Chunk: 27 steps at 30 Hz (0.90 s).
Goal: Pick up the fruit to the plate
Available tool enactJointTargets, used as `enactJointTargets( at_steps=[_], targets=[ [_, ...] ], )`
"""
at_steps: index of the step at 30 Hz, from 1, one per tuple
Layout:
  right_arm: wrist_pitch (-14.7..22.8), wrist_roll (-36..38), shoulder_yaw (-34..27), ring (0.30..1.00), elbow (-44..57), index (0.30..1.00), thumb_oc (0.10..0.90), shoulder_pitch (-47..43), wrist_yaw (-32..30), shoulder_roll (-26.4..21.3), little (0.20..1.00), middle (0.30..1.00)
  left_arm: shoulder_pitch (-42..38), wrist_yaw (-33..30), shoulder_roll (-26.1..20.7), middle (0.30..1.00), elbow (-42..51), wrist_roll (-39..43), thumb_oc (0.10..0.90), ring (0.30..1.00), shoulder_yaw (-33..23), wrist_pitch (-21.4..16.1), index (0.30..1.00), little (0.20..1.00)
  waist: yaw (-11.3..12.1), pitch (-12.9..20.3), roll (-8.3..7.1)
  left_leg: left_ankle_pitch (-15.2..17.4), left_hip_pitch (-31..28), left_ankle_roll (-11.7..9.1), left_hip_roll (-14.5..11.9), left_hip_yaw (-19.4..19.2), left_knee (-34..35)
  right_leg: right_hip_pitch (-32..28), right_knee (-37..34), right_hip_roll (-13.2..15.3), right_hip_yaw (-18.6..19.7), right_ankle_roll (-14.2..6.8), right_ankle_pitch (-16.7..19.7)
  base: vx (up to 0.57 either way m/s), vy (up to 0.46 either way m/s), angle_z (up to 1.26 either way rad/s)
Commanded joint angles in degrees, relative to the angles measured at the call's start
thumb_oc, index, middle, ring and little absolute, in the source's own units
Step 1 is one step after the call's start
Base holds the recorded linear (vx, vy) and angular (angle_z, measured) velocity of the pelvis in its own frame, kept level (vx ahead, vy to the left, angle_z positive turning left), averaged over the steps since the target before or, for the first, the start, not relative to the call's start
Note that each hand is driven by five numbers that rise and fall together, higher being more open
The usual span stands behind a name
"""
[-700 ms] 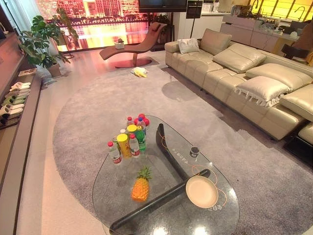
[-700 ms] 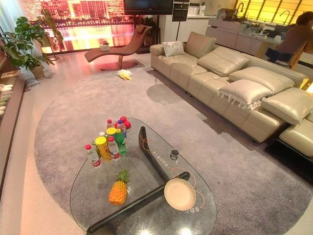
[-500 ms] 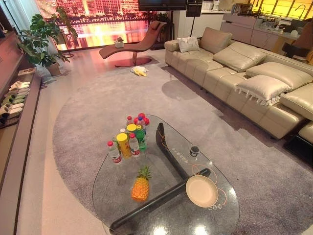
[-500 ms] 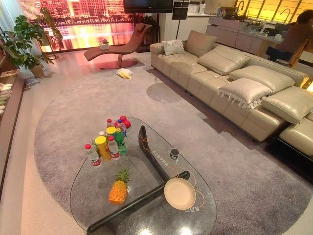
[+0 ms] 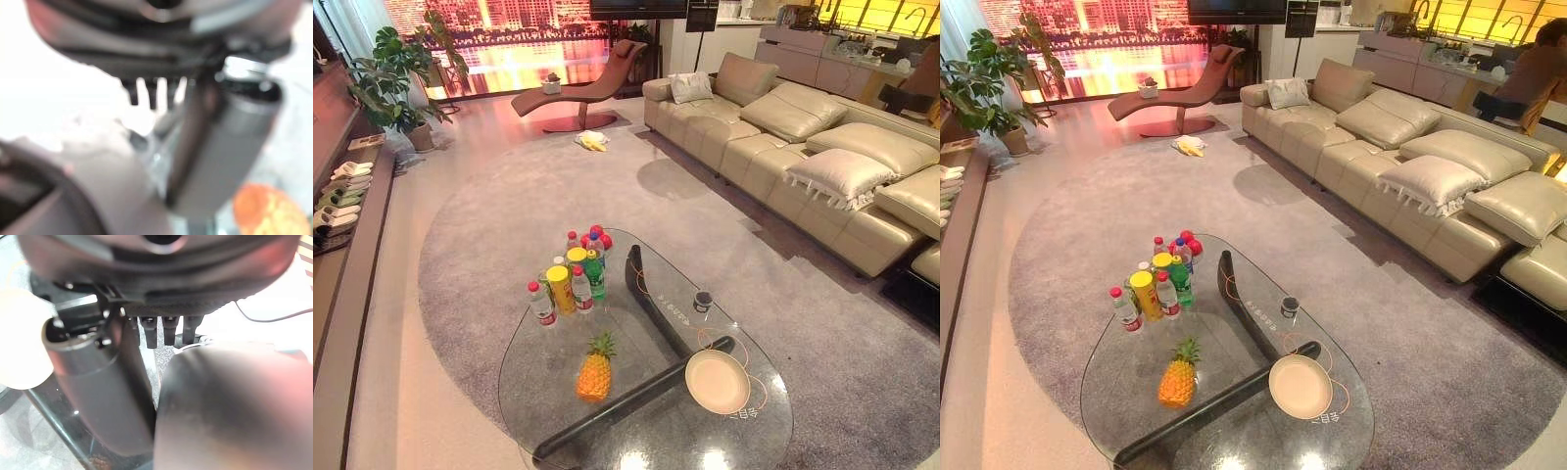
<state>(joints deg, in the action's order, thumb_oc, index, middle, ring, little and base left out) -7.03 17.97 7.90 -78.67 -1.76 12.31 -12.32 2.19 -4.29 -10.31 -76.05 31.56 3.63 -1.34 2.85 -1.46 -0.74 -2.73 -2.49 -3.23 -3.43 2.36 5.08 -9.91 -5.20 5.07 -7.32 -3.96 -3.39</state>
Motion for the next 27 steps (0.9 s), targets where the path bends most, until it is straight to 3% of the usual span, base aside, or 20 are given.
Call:
enactJointTargets(
  at_steps=[1, 8, 15, 21, 24, 27],
  targets=[
    [-2.8, -0.8, 1.0, 0.900, -3.7, 0.900, 0.800, -0.4, 0.0, 1.6, 0.900, 0.900, -4.2, -4.1, 0.8, 0.900, -4.4, -2.8, 0.800, 0.900, -1.2, -3.3, 0.900, 0.900, 0.3, -2.7, -0.68, 0.8, -2.9, 0.5, 0.0, -1.9, -0.1, 2.5, 0.2, 2.9, -4.5, -1.5, 7.6, 0.00, 0.000, 0.00],
    [-3.3, -0.5, 0.3, 0.900, -3.9, 0.900, 0.800, -0.9, 0.4, 0.4, 0.900, 0.900, -4.2, -7.9, -0.3, 0.900, -3.6, -3.0, 0.800, 0.900, -2.6, -7.3, 0.900, 0.900, 0.2, -3.6, -0.36, 0.5, -2.5, 0.3, -0.1, -2.2, -0.1, 3.1, 0.2, 2.8, -4.3, -1.5, 7.7, 0.00, 0.000, 0.00],
    [-5.8, 0.9, 0.0, 0.900, -2.9, 0.900, 0.800, -2.7, 1.9, -3.0, 0.900, 0.900, -6.0, -8.0, -2.6, 0.900, 1.3, -2.6, 0.800, 0.900, -1.6, -16.1, 0.900, 0.900, 0.1, -5.3, 0.14, -0.2, -1.5, 0.2, -0.2, -2.5, -0.1, 4.7, 0.4, 2.4, -3.4, -1.0, 7.8, 0.00, 0.000, 0.00],
    [-6.3, 3.7, 0.7, 0.900, -1.1, 0.900, 0.800, -5.2, 0.8, -5.0, 0.900, 0.900, -9.7, -8.8, -3.7, 0.900, 14.7, -2.6, 0.800, 0.900, 2.2, -20.5, 0.900, 0.900, 0.0, -8.9, 1.04, -0.5, 1.2, 0.9, 0.4, -1.6, -1.4, 8.1, 3.2, 1.6, -1.9, 0.2, 6.9, -0.08, 0.029, -0.02],
    [-6.2, 4.0, 0.7, 0.900, -0.7, 0.900, 0.800, -5.5, 0.6, -5.1, 0.900, 0.900, -10.3, -9.0, -3.9, 0.900, 17.0, -2.1, 0.800, 0.900, 2.8, -20.5, 0.900, 0.900, 0.0, -9.6, 1.12, -0.5, 1.7, 1.0, 0.5, -1.5, -1.6, 8.8, 4.0, 1.5, -1.8, 0.3, 6.6, -0.07, -0.005, -0.01],
    [-5.0, 5.3, 0.4, 0.900, 0.8, 0.900, 0.800, -6.1, 0.3, -5.7, 0.900, 0.900, -11.5, -8.6, -4.7, 0.900, 24.9, -0.5, 0.800, 0.900, 4.2, -21.7, 0.900, 0.900, -0.2, -12.3, 1.39, -0.6, 3.3, 1.4, 0.9, -0.9, -2.4, 10.7, 5.3, 0.9, -1.2, 0.7, 6.3, -0.10, -0.023, -0.02]
  ],
)
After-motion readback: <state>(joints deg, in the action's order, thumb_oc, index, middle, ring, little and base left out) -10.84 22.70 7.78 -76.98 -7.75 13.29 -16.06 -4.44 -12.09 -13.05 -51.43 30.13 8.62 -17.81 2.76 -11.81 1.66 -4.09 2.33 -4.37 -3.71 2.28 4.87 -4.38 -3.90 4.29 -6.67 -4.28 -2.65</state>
